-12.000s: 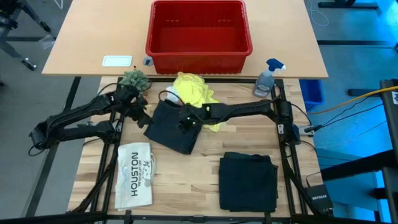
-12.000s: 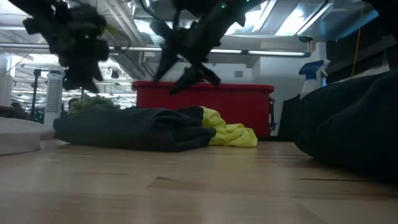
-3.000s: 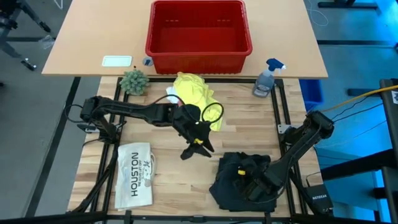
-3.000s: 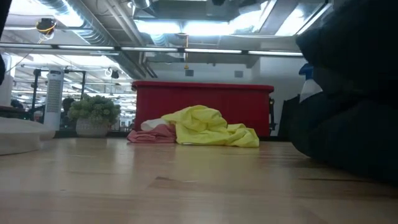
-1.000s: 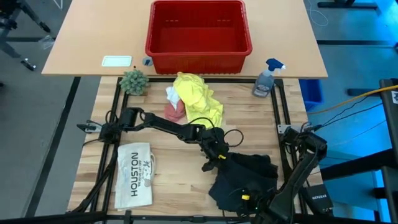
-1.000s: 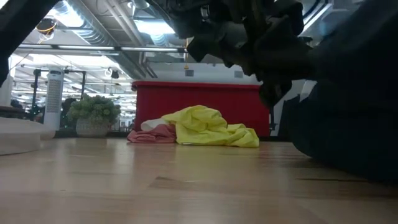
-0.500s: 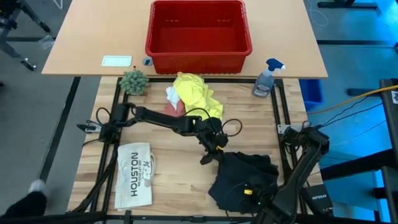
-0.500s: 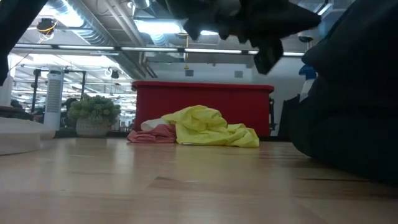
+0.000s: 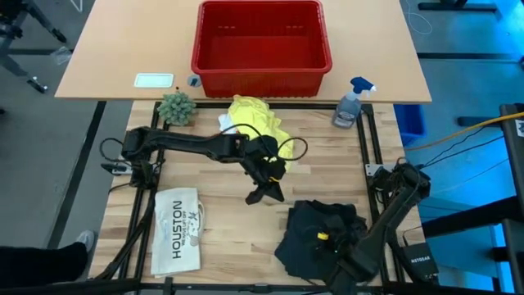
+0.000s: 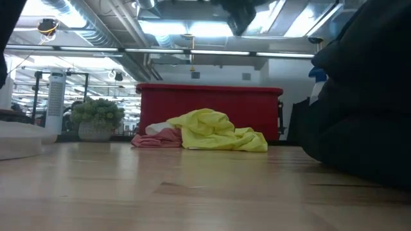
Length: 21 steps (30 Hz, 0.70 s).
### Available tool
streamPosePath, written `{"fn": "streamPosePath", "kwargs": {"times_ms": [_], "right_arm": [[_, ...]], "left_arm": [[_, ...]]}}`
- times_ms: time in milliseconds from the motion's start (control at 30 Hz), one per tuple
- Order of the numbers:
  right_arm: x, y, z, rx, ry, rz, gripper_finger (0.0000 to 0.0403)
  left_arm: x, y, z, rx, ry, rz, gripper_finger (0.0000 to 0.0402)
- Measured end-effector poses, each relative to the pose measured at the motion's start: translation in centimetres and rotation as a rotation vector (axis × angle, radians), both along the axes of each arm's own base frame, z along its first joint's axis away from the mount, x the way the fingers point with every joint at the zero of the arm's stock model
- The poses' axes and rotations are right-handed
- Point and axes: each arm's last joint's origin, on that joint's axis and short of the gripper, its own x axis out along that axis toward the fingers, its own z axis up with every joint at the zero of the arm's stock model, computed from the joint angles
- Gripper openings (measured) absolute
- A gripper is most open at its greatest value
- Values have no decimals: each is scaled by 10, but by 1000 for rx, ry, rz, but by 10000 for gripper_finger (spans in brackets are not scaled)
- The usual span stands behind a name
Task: Fold laundry
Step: Stack the dark blue short on top of the black jean
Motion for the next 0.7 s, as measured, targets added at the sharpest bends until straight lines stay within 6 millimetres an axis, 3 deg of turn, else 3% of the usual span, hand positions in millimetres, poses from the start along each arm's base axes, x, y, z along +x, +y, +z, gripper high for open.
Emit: {"fn": "streamPosePath", "kwargs": {"times_ms": [133,333,700], "right_arm": [[14,-12,-9,-14,19,32,0],[33,-26,-24,29,77,131,0],[26,-50,-39,100,15,122,0]], "left_arm": [[-12,-4,20,4,-46,-12,0],[-29,-6,31,7,-66,-22,0],[-56,-17,40,-18,-95,-43,0]]}}
